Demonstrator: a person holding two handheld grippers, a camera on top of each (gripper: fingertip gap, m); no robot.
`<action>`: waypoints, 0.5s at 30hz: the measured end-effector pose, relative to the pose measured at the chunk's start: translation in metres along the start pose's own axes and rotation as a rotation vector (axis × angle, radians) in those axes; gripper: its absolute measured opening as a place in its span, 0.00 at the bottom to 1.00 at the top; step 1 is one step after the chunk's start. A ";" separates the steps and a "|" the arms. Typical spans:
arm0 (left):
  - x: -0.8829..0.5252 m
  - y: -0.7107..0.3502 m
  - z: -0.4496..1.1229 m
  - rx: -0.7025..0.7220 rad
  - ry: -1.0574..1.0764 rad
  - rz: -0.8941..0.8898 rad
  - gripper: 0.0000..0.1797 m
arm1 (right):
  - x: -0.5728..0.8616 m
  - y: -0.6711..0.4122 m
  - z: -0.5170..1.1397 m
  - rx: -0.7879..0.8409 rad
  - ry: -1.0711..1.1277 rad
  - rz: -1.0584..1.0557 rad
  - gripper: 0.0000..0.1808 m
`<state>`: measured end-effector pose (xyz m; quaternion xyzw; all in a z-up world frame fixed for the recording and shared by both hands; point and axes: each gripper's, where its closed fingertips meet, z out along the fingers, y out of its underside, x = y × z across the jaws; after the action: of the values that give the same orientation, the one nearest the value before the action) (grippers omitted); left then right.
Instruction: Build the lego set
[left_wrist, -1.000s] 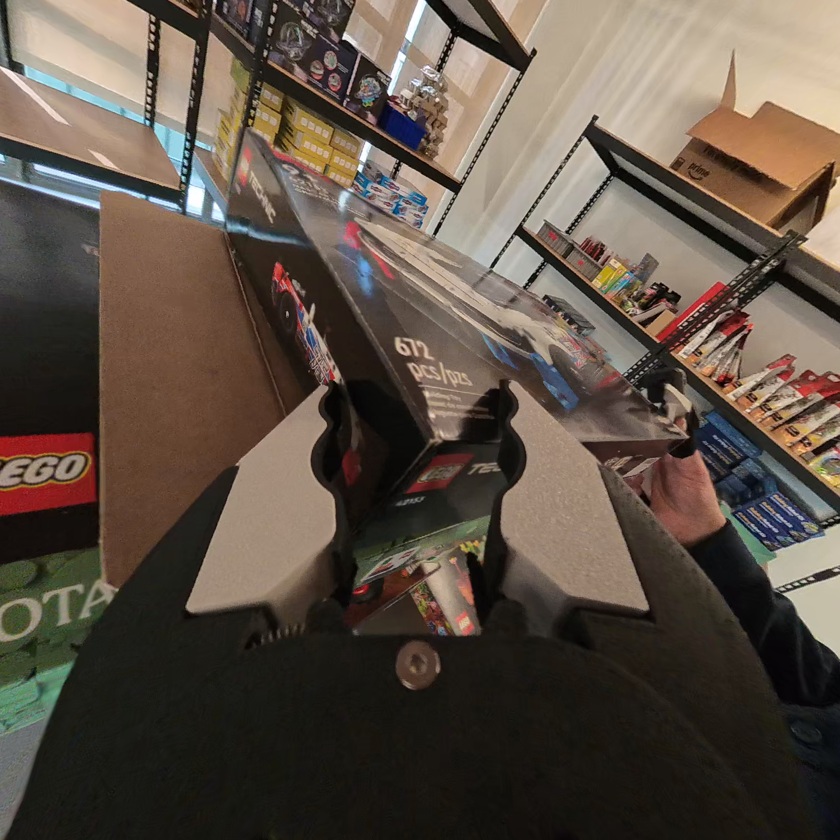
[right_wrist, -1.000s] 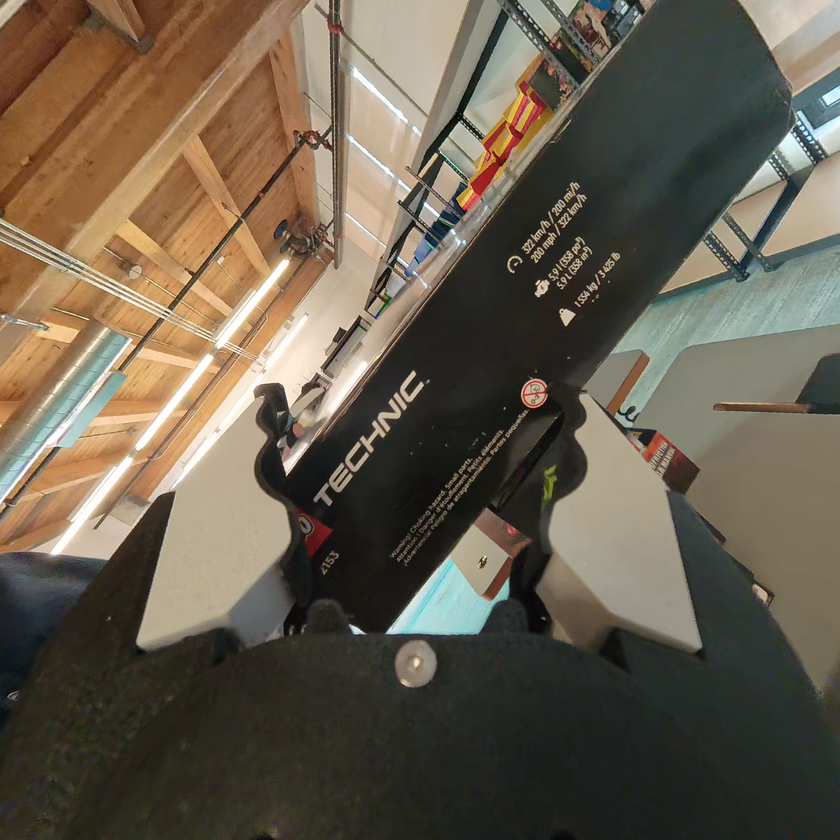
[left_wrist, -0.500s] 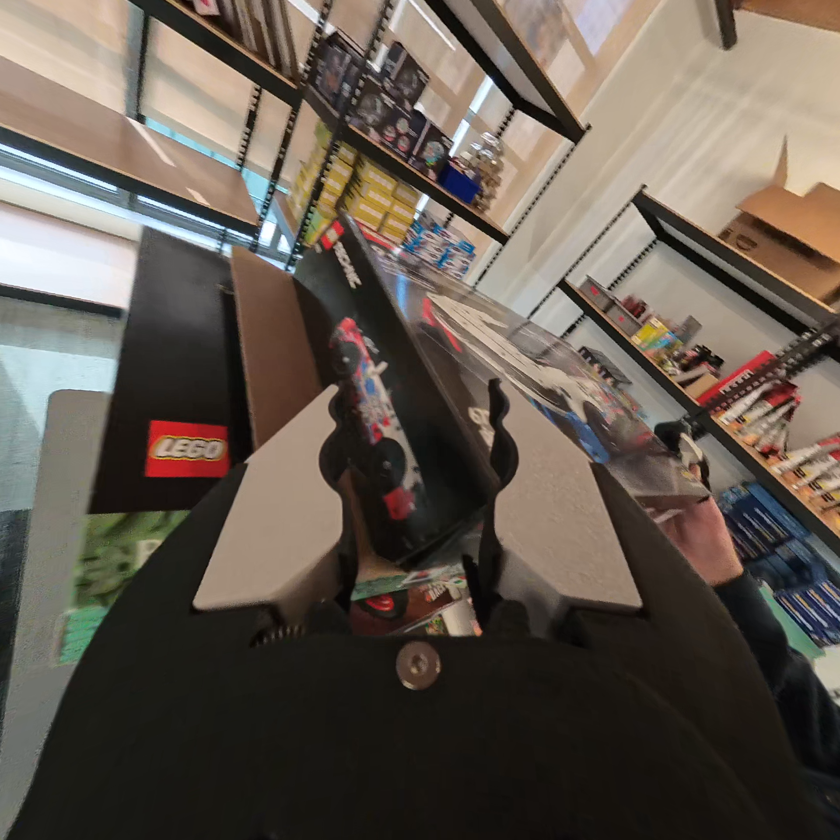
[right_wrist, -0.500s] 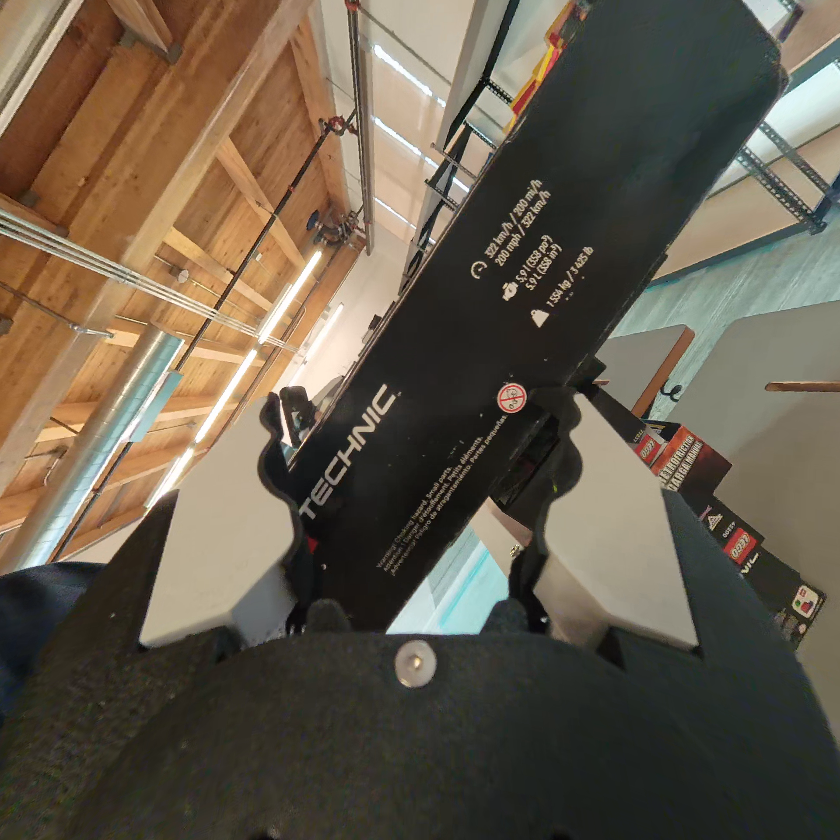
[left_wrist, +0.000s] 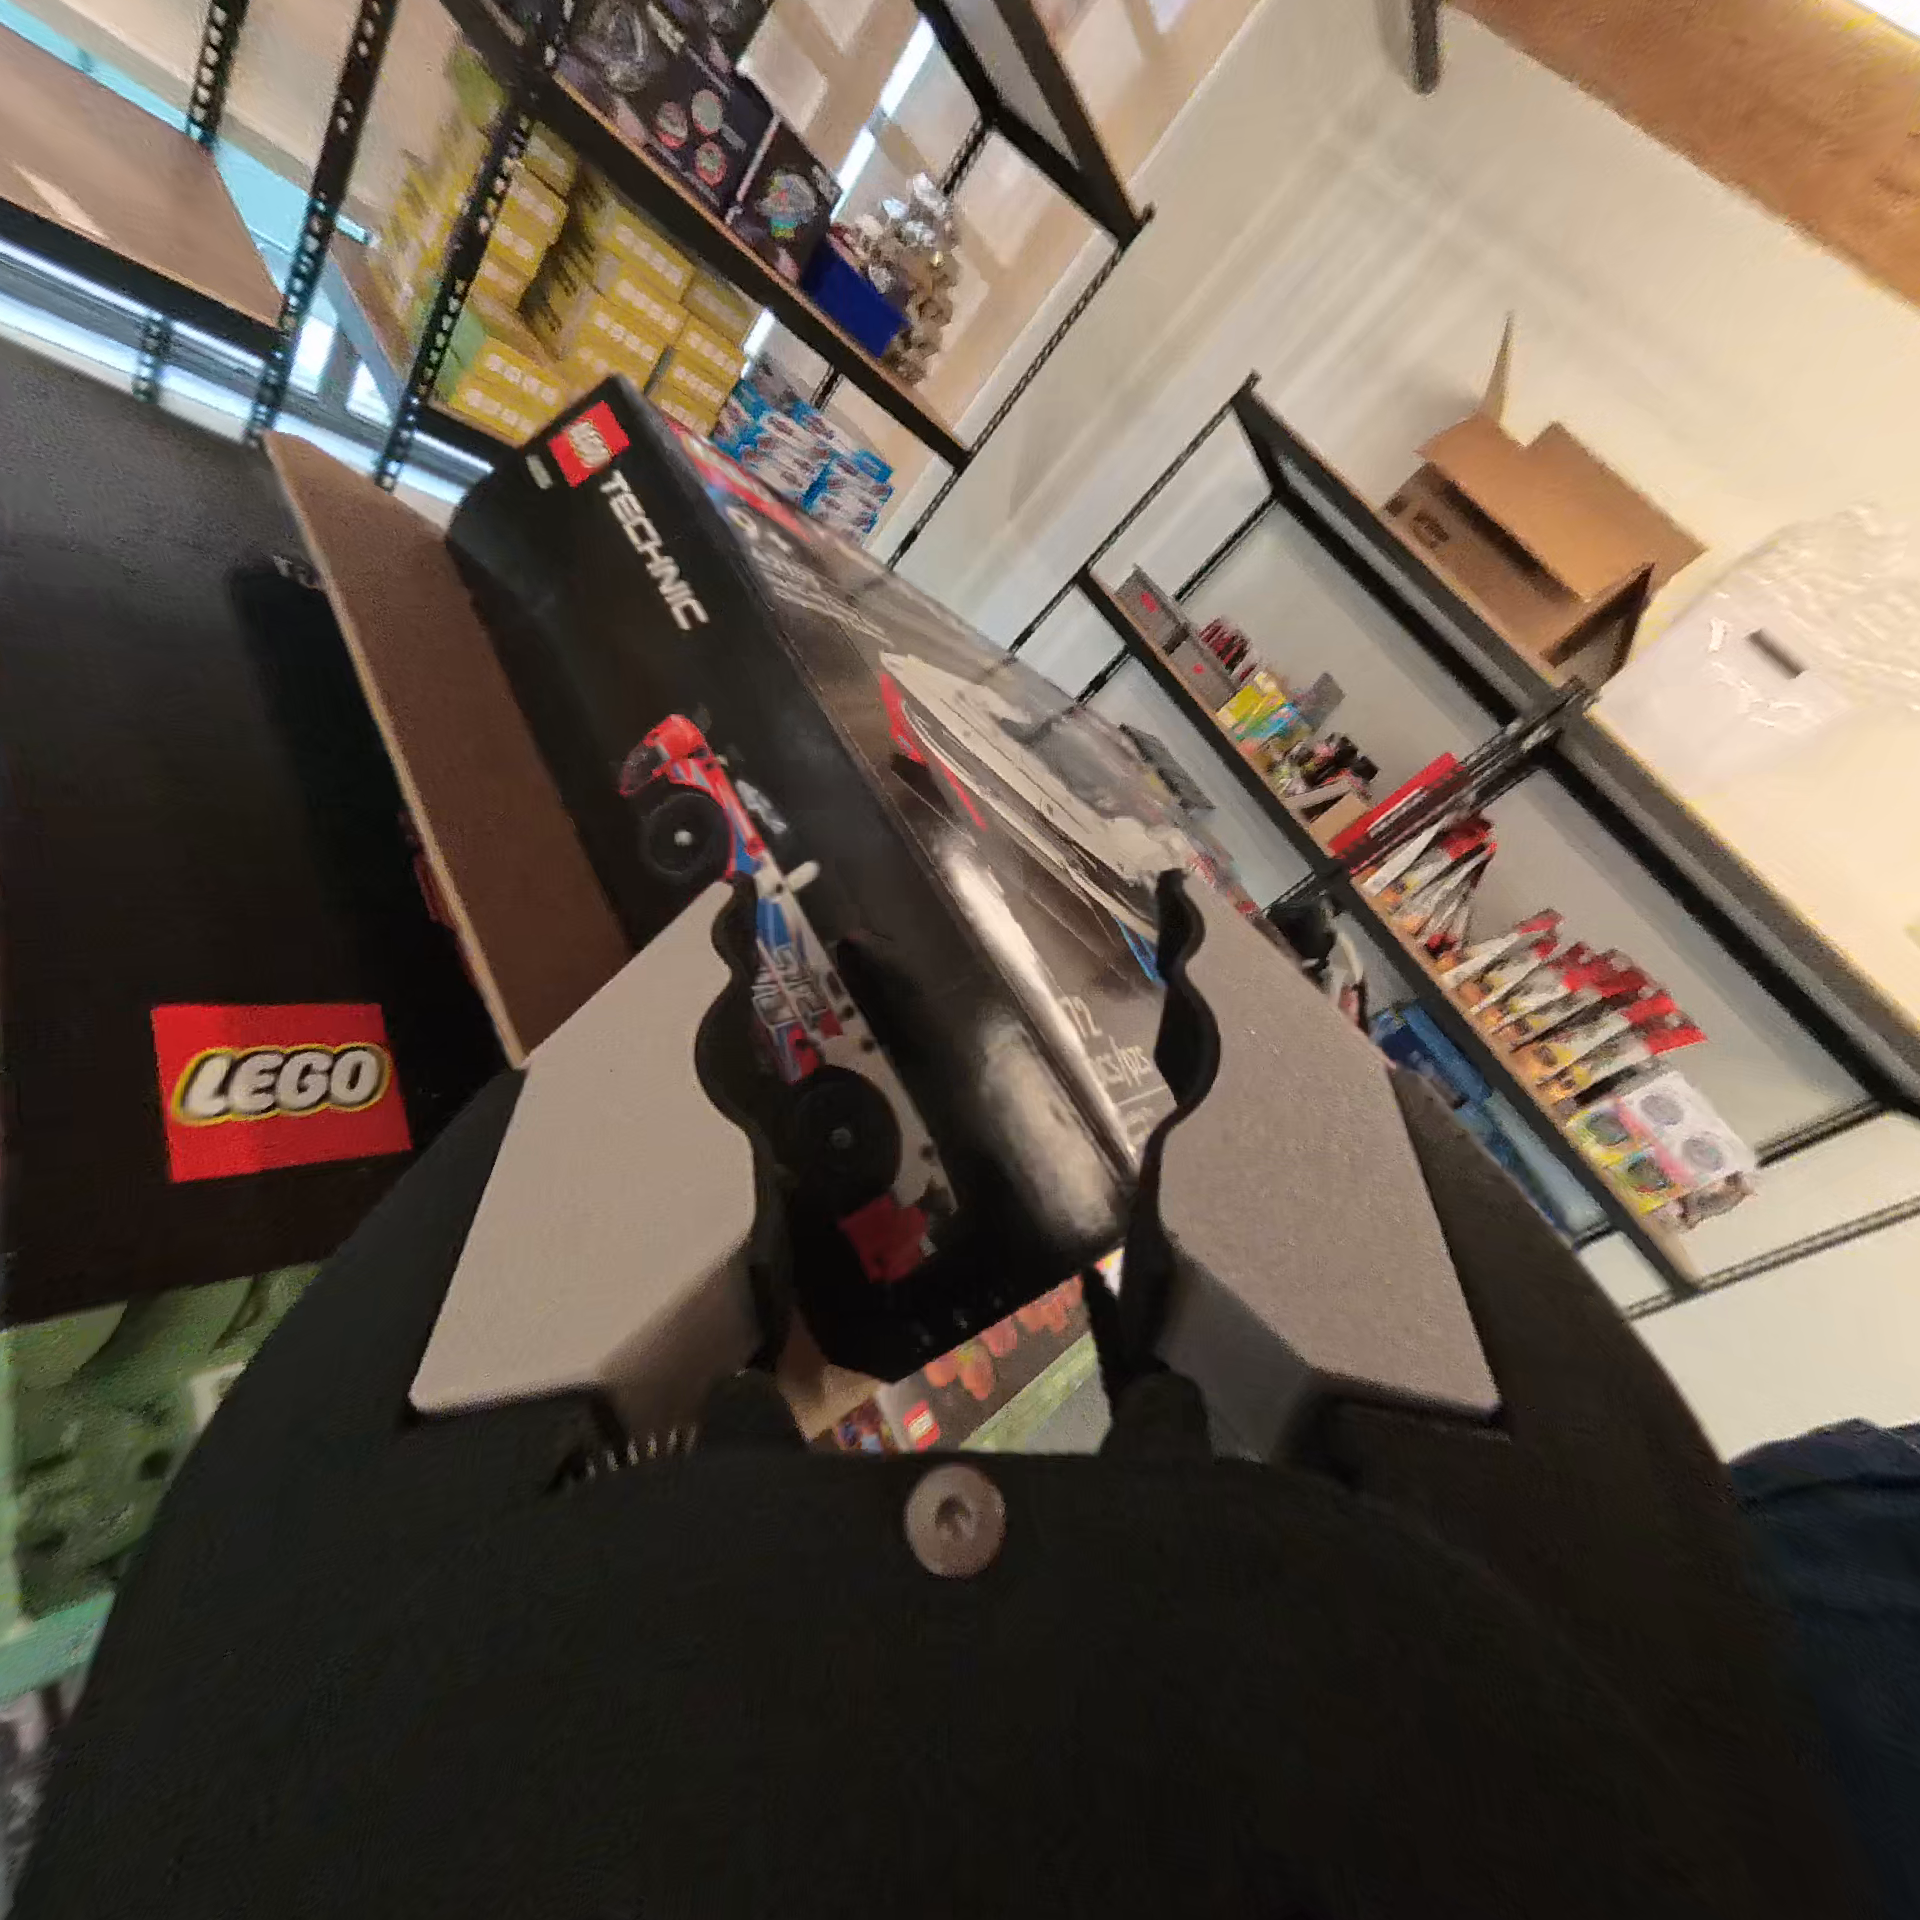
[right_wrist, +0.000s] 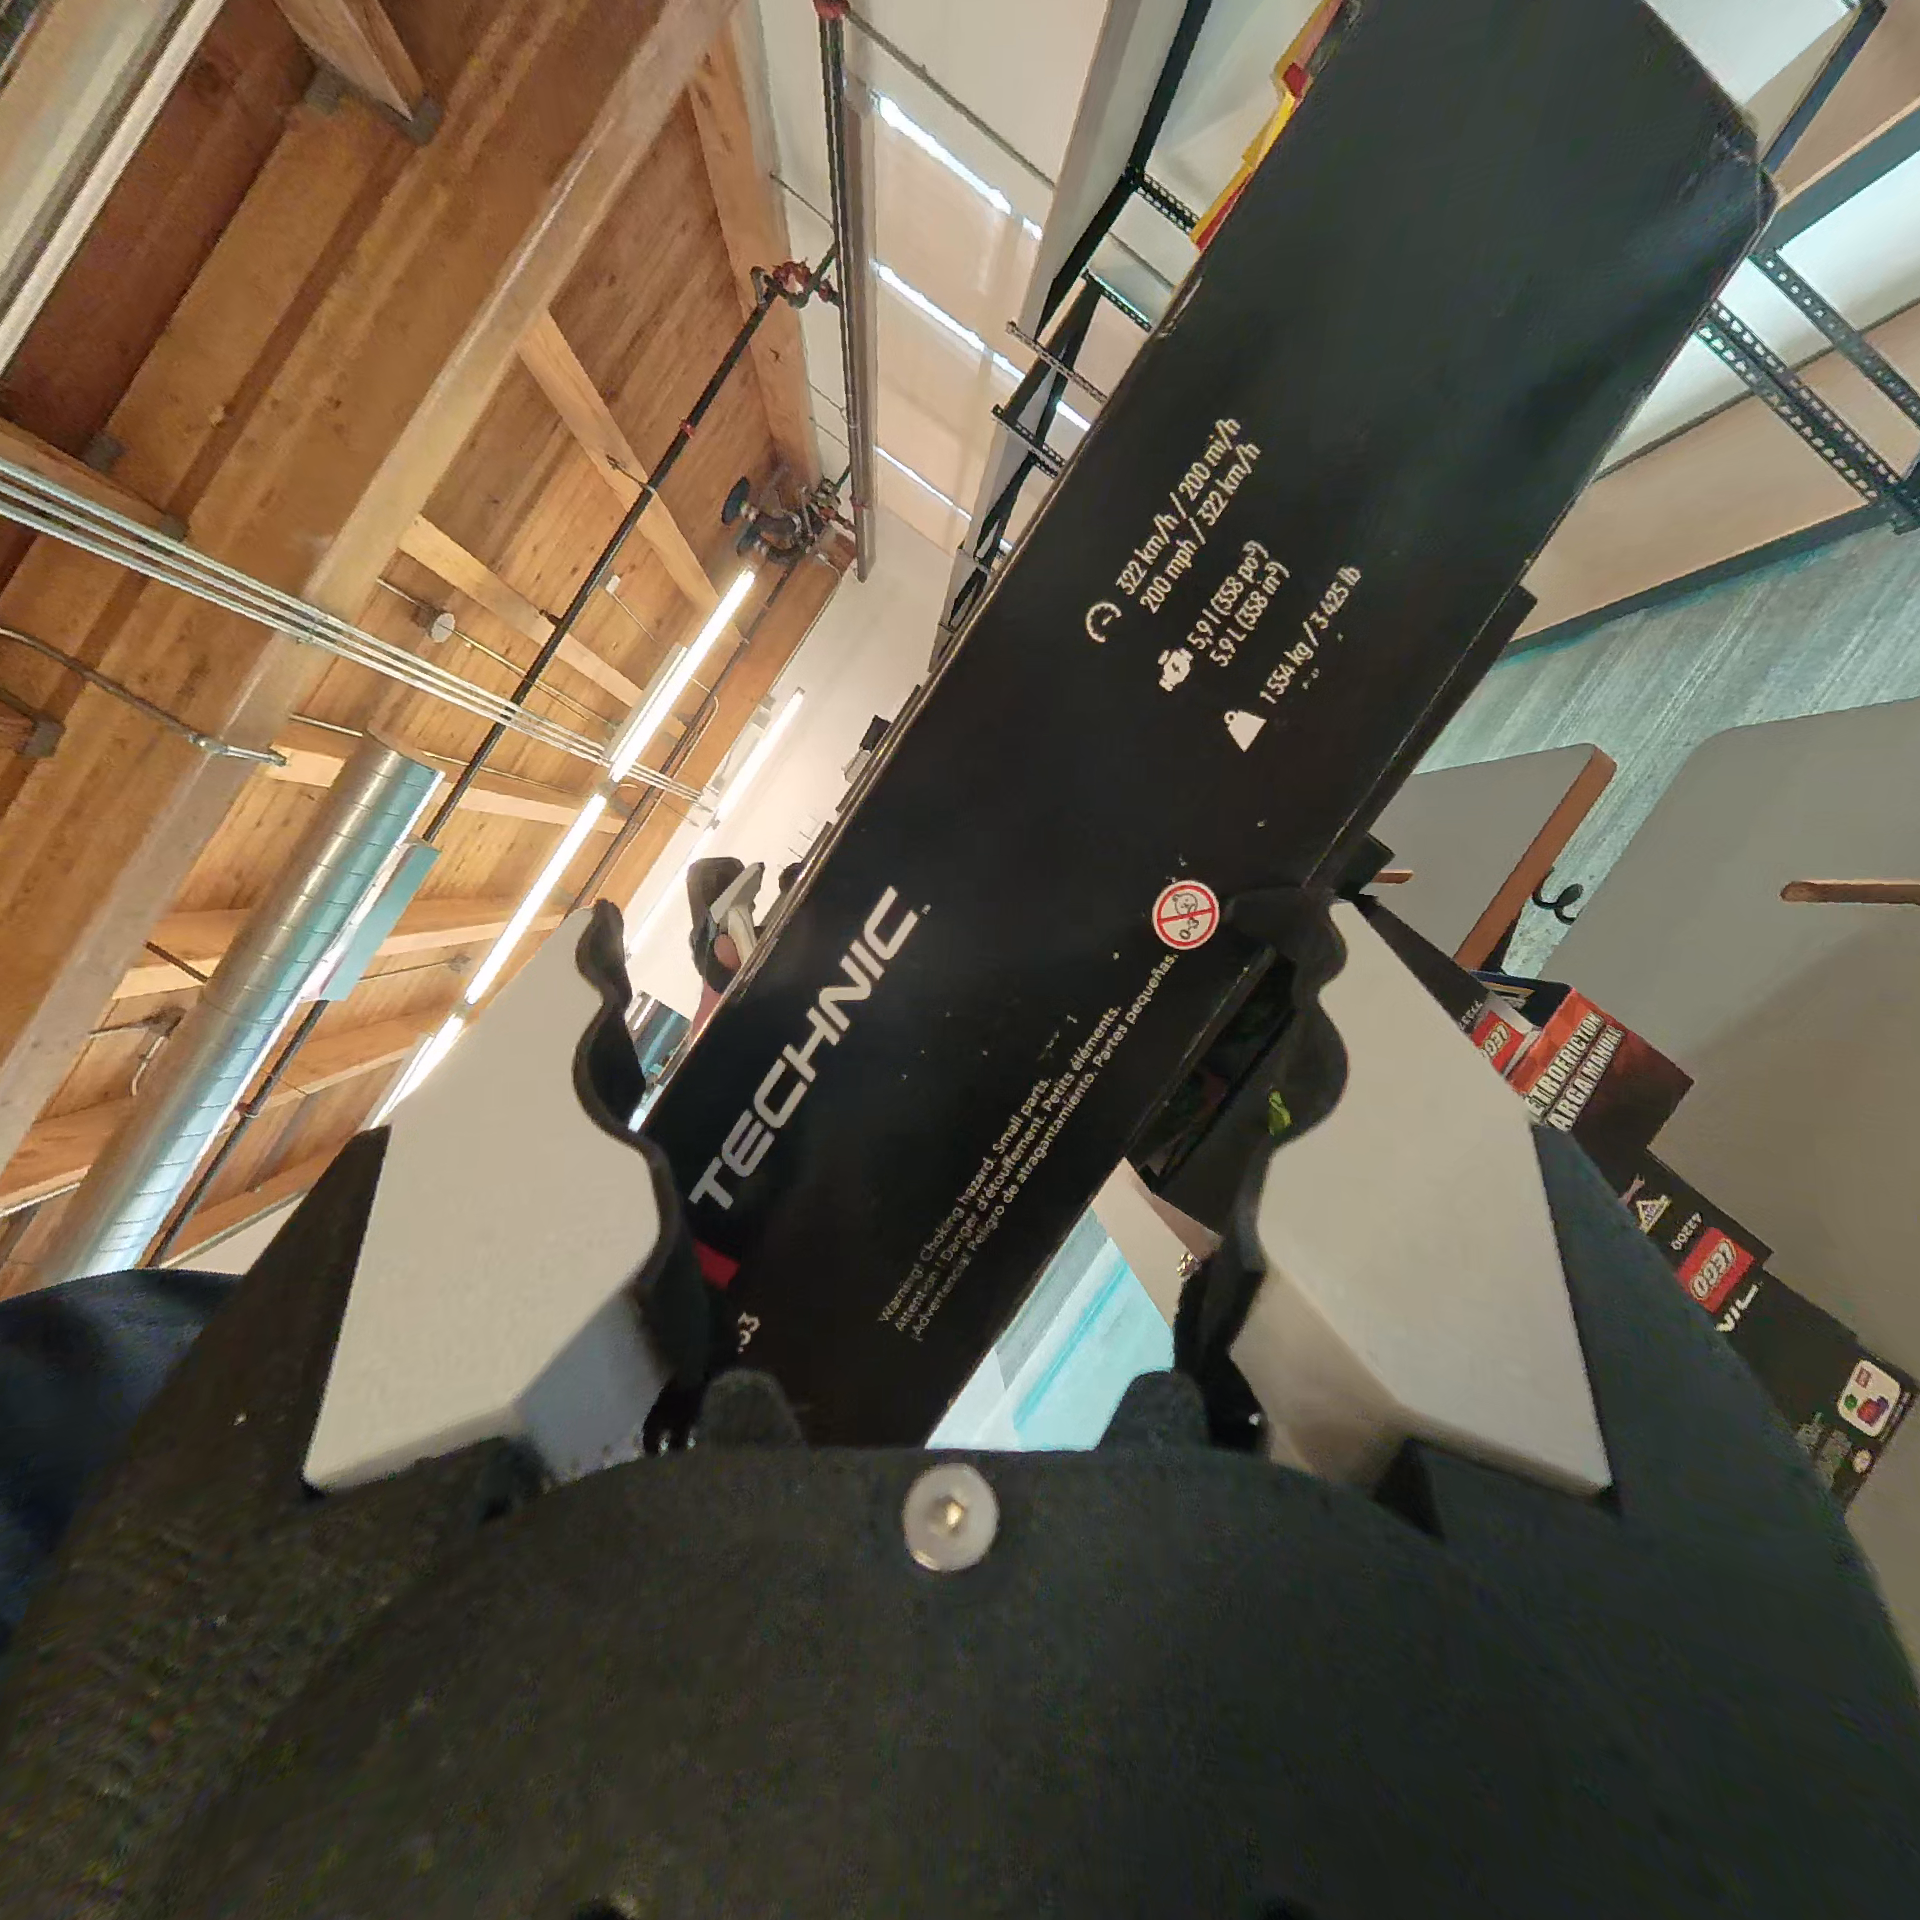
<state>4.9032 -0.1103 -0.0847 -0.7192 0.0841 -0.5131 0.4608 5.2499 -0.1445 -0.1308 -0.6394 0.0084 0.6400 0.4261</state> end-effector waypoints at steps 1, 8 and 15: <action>-0.006 -0.002 -0.004 0.019 -0.001 -0.040 0.40 | 0.001 0.000 -0.001 0.002 -0.003 0.005 0.70; -0.051 0.012 -0.040 0.022 -0.188 -0.135 0.38 | 0.000 0.000 -0.001 0.013 0.002 -0.004 0.69; -0.022 0.031 -0.022 -0.095 -0.055 -0.174 0.45 | 0.001 -0.001 0.000 0.026 -0.016 0.012 0.69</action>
<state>4.8859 -0.1271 -0.1215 -0.7586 0.0328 -0.5265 0.3823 5.2509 -0.1437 -0.1308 -0.6287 0.0171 0.6474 0.4304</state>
